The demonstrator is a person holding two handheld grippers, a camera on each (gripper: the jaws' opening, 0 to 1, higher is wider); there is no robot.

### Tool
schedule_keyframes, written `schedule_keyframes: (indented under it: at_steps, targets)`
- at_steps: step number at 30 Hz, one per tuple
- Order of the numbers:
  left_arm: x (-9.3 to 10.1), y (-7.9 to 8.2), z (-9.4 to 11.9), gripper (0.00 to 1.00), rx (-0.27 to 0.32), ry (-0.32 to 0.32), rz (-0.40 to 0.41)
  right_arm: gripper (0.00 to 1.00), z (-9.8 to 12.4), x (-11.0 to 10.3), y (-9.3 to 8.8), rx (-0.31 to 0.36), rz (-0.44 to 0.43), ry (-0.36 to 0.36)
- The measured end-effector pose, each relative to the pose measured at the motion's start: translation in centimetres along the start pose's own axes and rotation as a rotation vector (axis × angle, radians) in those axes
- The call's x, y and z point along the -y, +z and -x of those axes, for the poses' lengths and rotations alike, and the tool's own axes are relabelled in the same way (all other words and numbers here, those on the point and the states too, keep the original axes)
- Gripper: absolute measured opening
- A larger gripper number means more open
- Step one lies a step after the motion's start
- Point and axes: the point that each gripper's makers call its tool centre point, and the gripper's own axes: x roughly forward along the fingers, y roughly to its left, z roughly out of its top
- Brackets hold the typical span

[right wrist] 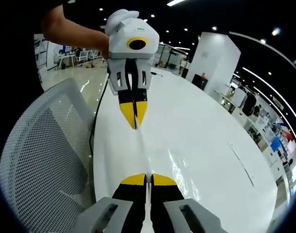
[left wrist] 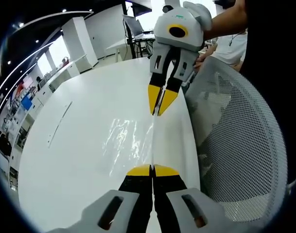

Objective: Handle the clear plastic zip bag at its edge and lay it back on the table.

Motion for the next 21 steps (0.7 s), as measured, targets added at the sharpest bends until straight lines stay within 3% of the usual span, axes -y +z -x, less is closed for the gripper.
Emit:
schedule_keyframes:
  at_steps: [21]
  targets:
    - [-0.02, -0.45, 0.41, 0.00, -0.007, 0.002, 0.012, 0.00, 0.35, 0.21, -0.48, 0.000, -0.015, -0.012]
